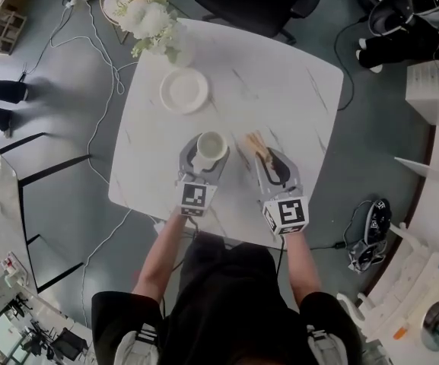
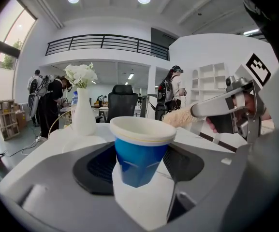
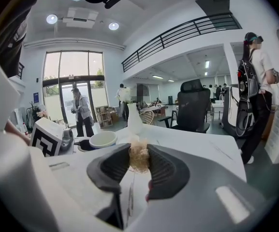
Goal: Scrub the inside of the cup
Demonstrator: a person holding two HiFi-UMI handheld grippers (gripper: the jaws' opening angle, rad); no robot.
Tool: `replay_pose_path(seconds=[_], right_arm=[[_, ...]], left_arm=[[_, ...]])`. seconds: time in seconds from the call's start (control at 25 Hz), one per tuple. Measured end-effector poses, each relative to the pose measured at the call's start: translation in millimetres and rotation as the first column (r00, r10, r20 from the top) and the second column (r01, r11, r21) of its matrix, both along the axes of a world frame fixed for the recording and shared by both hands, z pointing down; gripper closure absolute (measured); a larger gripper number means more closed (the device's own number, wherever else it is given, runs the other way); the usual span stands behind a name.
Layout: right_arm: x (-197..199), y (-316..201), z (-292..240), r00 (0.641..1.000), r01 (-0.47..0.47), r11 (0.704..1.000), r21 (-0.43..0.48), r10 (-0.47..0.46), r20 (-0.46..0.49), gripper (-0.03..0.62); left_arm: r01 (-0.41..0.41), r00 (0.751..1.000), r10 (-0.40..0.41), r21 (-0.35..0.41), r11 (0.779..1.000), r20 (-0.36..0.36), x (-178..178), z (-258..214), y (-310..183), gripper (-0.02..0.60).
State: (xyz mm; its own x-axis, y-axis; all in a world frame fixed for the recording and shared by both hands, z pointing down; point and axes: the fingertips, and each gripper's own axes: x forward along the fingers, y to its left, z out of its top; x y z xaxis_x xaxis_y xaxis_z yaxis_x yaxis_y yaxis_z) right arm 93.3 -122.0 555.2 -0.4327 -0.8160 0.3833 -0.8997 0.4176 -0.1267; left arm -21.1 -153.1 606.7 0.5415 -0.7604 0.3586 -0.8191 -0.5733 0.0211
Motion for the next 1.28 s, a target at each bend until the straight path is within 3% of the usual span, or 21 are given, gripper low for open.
replay_pose_path(seconds=[0.56,1.28], right_arm=[[0,-14,31,1.0,-0.014,0.999,-0.038,0.015,0.012,0.488],[-7,-3,36,1.0,-0.01,0.999,-0.052,0.011,0.011,0.488]], left_arm=[[0.017,0.999,-0.016,-0.037,0.999,0.04,-7,51,-24,0.267],[0.028,0.999,-0.025,-0.065,0.997,0.049,-10,62,-21,0.247]])
